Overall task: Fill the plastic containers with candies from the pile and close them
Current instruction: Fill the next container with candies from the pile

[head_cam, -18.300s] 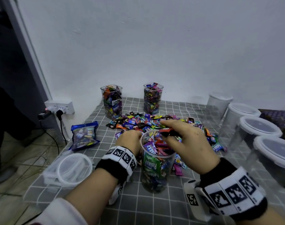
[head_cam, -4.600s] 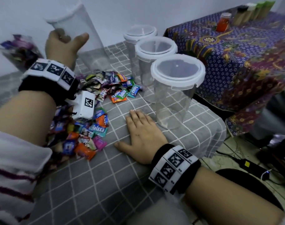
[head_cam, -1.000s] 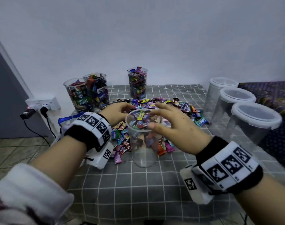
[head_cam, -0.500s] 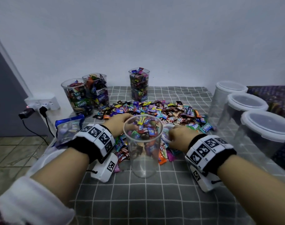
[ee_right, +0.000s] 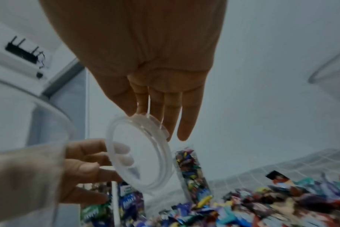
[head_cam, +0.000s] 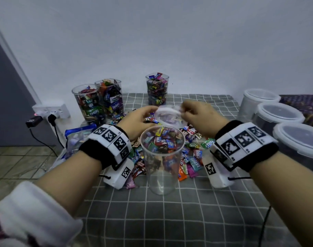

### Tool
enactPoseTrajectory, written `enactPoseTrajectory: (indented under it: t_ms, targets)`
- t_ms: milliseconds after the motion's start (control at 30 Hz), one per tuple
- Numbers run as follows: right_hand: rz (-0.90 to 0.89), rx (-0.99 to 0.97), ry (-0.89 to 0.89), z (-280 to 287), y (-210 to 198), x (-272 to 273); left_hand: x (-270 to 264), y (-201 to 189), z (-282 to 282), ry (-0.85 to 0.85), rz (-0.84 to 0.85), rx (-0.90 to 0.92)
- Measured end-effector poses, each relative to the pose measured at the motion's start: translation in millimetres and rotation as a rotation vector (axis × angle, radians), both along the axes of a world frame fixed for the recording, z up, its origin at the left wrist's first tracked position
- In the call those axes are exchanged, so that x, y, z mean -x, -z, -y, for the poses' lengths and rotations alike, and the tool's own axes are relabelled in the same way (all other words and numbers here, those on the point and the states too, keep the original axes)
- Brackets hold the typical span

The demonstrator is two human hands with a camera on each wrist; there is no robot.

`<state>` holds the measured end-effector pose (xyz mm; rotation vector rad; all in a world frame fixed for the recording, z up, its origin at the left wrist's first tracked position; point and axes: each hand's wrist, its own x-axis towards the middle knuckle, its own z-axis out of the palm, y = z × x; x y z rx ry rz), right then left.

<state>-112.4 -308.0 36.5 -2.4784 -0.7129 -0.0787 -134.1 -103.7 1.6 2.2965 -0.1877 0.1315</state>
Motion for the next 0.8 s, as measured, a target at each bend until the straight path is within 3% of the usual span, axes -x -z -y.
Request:
enactPoseTrajectory:
  t_ms: [100,267,467,600,667,733,800]
  targets:
    - [0.023,-0.105,-0.041,-6.8,-12.5,9.1,13.5,-12.9,-4.7,-0.027,0.053,0.111]
    - [0.003,-0.26,-0.096,-7.2,-10.0,30.8,49.0,-26.1,-38.2,-0.117,0.056,0.138]
    - [-0.229,-0.268,-0.209,1.7,5.2,56.8,93.8,-13.0,-119.5,-0.371,-0.199,0.086]
    - [-0.331,-0.236,-0.253,-1.6,13.0,65.6,114.3,7.2,-140.8,-0.483,-0.42,0.157]
    - [-0.349,-0.216,-0.226,-2.1,16.8,66.5,118.0,15.9,-142.6,-0.542,-0.449,0.167]
    - [-0.379,-0.255,-0.214,-2.2,19.8,66.4,117.6,23.5,-140.5,-0.603,-0.423,0.097]
    - [-0.394,-0.28,-0.199,-1.8,22.0,66.1,115.5,27.7,-137.8,-0.615,-0.404,-0.163]
